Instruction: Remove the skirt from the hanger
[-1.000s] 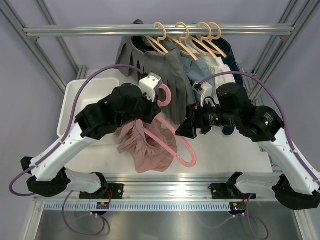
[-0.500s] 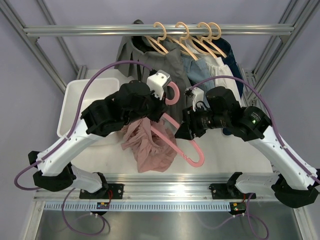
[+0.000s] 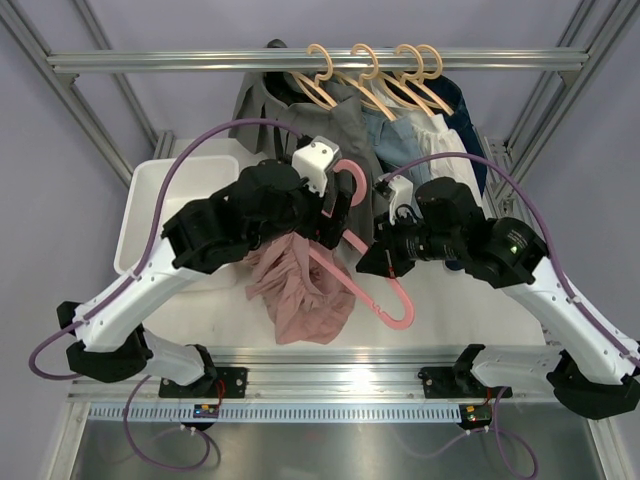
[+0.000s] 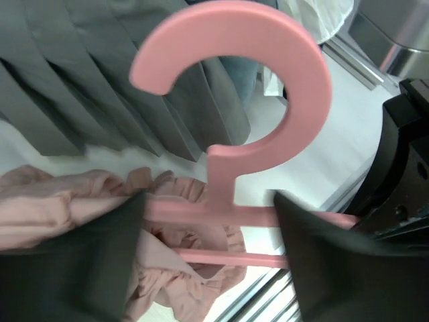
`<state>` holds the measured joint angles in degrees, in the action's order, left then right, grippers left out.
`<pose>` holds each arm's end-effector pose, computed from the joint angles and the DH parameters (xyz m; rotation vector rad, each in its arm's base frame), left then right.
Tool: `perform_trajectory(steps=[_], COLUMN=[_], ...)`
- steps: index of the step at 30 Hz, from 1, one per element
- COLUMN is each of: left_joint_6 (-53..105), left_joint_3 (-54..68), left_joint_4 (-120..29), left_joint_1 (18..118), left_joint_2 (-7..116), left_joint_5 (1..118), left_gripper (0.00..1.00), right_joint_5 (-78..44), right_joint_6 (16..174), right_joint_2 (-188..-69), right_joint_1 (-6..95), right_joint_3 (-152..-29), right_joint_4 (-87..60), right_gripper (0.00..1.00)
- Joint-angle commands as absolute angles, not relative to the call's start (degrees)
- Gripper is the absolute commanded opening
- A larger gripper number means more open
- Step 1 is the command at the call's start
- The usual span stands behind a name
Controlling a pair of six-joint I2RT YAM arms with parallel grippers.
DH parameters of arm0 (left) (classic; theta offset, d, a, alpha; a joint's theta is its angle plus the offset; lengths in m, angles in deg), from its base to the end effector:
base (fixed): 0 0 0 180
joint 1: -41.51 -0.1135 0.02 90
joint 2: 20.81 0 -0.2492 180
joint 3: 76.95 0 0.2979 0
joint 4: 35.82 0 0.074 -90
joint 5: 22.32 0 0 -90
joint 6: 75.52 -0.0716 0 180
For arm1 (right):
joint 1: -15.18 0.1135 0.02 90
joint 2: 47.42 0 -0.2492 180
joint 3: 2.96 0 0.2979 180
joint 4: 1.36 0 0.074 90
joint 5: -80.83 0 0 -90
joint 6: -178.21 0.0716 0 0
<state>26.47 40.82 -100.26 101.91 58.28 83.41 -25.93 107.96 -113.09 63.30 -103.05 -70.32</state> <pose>0.1819 -0.2809 0.4823 0.6733 1.9282 -0.5275 0.1719 0.2226 0.4281 -0.7405 2.1987 0.9615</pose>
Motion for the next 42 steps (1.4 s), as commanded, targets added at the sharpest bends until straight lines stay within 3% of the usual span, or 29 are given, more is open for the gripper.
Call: perform_trajectory(steps=[1,9,16,35,39,42], left_joint_6=[25.82,32.12,32.94,31.09,31.61,31.53], left_joint_3=[40.85,23.56,9.92,18.51,19.48,21.15], left_joint_4=[-96.04,-97.17,-88.32,-83.99,-83.83,-85.23], left_joint_1=[102.24,102.24,102.07,101.63,101.63,101.45], left_joint_2=[52.50,35.36,32.36,43.25,45.36,47.56], left_joint_5=[89.20,103.71,99.85,94.40,94.13,94.66], left_gripper=[0.99,0.99,0.99,0.89,0.83,0.73], right_joint_5=[-22.45,-20.86,-23.76,-26.57,-26.84,-26.92], right_joint_6=[108.87,111.06,113.00,114.14,114.05,114.14], right_joint_2=[-111.23,-108.33,-105.16,-102.88,-102.70,-102.35], right_joint_1=[63.52,63.52,63.52,63.52,63.52,63.52], right_joint_3=[-103.18,-103.79,-107.57,-107.39,-108.62,-109.59], right_joint_4=[-67.38,-67.90,-70.01,-70.98,-71.68,-71.95], right_gripper=[0.00,0.00,0.00,0.00,0.00,0.00])
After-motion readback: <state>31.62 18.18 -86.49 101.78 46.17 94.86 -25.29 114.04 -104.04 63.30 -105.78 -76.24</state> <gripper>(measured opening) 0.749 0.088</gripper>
